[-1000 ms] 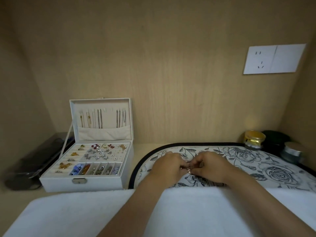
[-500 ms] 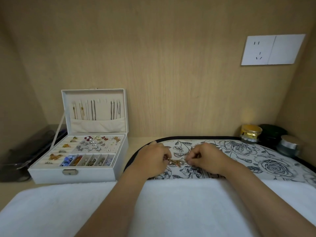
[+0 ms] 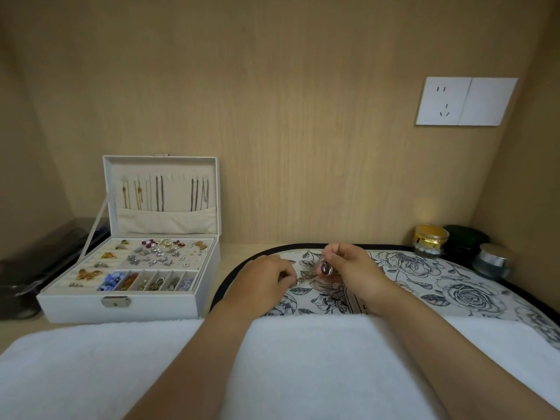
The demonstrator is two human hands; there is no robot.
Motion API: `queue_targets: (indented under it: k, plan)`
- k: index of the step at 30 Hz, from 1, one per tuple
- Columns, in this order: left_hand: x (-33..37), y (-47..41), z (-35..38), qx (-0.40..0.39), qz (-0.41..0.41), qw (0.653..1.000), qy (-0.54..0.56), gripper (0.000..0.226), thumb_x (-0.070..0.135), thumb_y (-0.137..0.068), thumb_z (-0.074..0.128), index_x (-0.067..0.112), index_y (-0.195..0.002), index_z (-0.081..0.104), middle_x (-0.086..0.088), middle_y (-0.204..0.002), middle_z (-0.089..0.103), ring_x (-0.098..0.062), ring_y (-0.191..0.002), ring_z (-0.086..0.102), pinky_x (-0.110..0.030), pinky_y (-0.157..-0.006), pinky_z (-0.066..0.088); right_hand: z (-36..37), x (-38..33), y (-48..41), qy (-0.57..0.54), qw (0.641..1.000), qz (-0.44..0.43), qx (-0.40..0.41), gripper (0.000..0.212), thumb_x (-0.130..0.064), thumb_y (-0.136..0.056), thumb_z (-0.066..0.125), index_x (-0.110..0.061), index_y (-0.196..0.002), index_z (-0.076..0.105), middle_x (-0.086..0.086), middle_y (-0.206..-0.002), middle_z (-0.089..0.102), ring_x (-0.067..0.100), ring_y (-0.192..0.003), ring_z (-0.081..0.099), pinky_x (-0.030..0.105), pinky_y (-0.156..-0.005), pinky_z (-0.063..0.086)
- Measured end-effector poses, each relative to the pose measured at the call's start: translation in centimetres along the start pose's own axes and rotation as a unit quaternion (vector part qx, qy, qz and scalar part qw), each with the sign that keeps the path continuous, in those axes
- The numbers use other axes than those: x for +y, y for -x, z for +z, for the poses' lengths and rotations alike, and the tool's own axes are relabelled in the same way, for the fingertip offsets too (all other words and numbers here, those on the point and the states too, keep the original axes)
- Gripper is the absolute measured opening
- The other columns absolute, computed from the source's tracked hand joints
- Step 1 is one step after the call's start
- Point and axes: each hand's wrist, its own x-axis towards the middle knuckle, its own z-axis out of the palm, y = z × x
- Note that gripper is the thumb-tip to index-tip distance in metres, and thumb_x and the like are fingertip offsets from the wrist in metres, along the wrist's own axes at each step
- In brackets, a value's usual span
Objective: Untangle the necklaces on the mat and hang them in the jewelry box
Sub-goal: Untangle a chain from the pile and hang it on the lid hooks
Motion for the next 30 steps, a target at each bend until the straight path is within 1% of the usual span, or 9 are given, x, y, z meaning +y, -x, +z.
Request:
queue_targets:
  k: [4, 6, 10, 13, 17, 22, 24, 27, 30]
  plan:
    - [0.6, 0.1, -0.3, 0.024, -0.104, 0.977, 0.183, 0.017, 0.023, -0.096, 0.054, 0.026, -0.084, 0.065, 0.011, -0.080, 0.069, -0.002, -0.062, 0.057, -0.021, -0.059, 0.041, -0.5, 0.0, -0.3, -0.054, 0.997, 0.025, 0.040, 0.021, -0.009, -0.106, 0.042, -0.009, -0.089, 0.055, 0.009, -0.068, 0.058, 0.024, -0.057, 0.056, 0.031, -0.058, 0.052]
    - [1.1, -0.2, -0.7, 0.047, -0.153, 0.946, 0.281, 0.019, 0.022, -0.099, 0.049, 0.020, -0.086, 0.062, 0.009, -0.079, 0.071, -0.003, -0.058, 0.055, -0.020, -0.056, 0.042, -0.8, 0.2, -0.3, 0.033, 0.998, 0.011, 0.059, 0.021, -0.013, -0.105, 0.045, -0.013, -0.088, 0.057, 0.006, -0.067, 0.056, 0.021, -0.053, 0.057, 0.033, -0.063, 0.050]
    - [0.9, -0.5, -0.9, 0.082, -0.195, 0.901, 0.379, 0.023, 0.021, -0.103, 0.044, 0.012, -0.086, 0.056, 0.001, -0.065, 0.060, -0.016, -0.062, 0.057, -0.025, -0.059, 0.047, -1.2, 0.6, -0.1, 0.219, 0.973, -0.031, 0.069, 0.016, -0.021, -0.104, 0.047, -0.016, -0.094, 0.058, -0.007, -0.063, 0.055, -0.005, -0.041, 0.051, 0.014, -0.049, 0.038]
    - [0.3, -0.4, -0.9, 0.101, -0.186, 0.935, 0.283, 0.024, 0.028, -0.103, 0.042, 0.016, -0.088, 0.056, 0.003, -0.066, 0.052, -0.014, -0.059, 0.048, -0.032, -0.060, 0.043, -1.7, 0.9, -0.2, 0.345, 0.935, -0.035, 0.072, 0.015, -0.022, -0.102, 0.047, -0.019, -0.096, 0.060, -0.011, -0.064, 0.060, -0.005, -0.057, 0.056, 0.021, -0.057, 0.040]
    - [-0.2, -0.1, -1.5, 0.102, -0.111, 0.987, 0.057, 0.021, 0.032, -0.103, 0.041, 0.022, -0.092, 0.055, 0.006, -0.064, 0.058, -0.013, -0.056, 0.053, -0.031, -0.055, 0.041, -2.3, 1.0, -0.4, 0.490, 0.869, 0.007, 0.070, 0.017, -0.024, -0.098, 0.045, -0.025, -0.100, 0.061, -0.010, -0.087, 0.064, 0.017, -0.087, 0.060, 0.029, -0.071, 0.042]
    - [-0.2, 0.2, -1.9, -0.026, -0.087, 0.996, -0.014, 0.016, 0.035, -0.092, 0.052, 0.032, -0.079, 0.061, 0.008, -0.065, 0.062, -0.013, -0.067, 0.060, -0.024, -0.056, 0.040, -1.7, 1.0, -0.6, 0.607, 0.793, -0.021, 0.055, 0.022, -0.033, -0.091, 0.059, -0.027, -0.110, 0.068, 0.002, -0.118, 0.061, 0.025, -0.116, 0.052, 0.036, -0.097, 0.042]
    - [-0.1, 0.1, -2.1, -0.058, -0.068, 0.995, -0.050, 0.021, 0.040, -0.088, 0.056, 0.028, -0.074, 0.066, 0.009, -0.069, 0.064, -0.011, -0.071, 0.060, -0.023, -0.060, 0.042, -1.3, 1.2, -0.8, 0.599, 0.796, -0.068, 0.051, 0.025, -0.027, -0.089, 0.060, -0.032, -0.112, 0.068, -0.002, -0.119, 0.057, 0.022, -0.117, 0.047, 0.036, -0.100, 0.039]
    - [-0.5, -0.1, -2.0, -0.049, -0.018, 0.996, -0.070, 0.032, 0.049, -0.088, 0.060, 0.025, -0.068, 0.069, 0.014, -0.095, 0.064, -0.006, -0.088, 0.057, -0.028, -0.076, 0.047, -0.5, 1.4, -1.0, 0.517, 0.845, -0.138, 0.000, 0.029, -0.024, -0.085, 0.064, -0.035, -0.112, 0.072, -0.008, -0.114, 0.062, 0.017, -0.111, 0.048, 0.032, -0.097, 0.041]
    - [-0.3, -0.4, -1.4, 0.003, 0.031, 0.999, -0.040, 0.021, 0.045, -0.091, 0.062, 0.030, -0.084, 0.074, 0.016, -0.105, 0.058, -0.006, -0.101, 0.051, -0.030, -0.084, 0.043, -0.1, 1.6, -1.3, 0.482, 0.857, -0.177, -0.045, 0.018, -0.027, -0.086, 0.069, -0.030, -0.101, 0.078, -0.009, -0.103, 0.070, 0.015, -0.104, 0.056, 0.033, -0.092, 0.048]
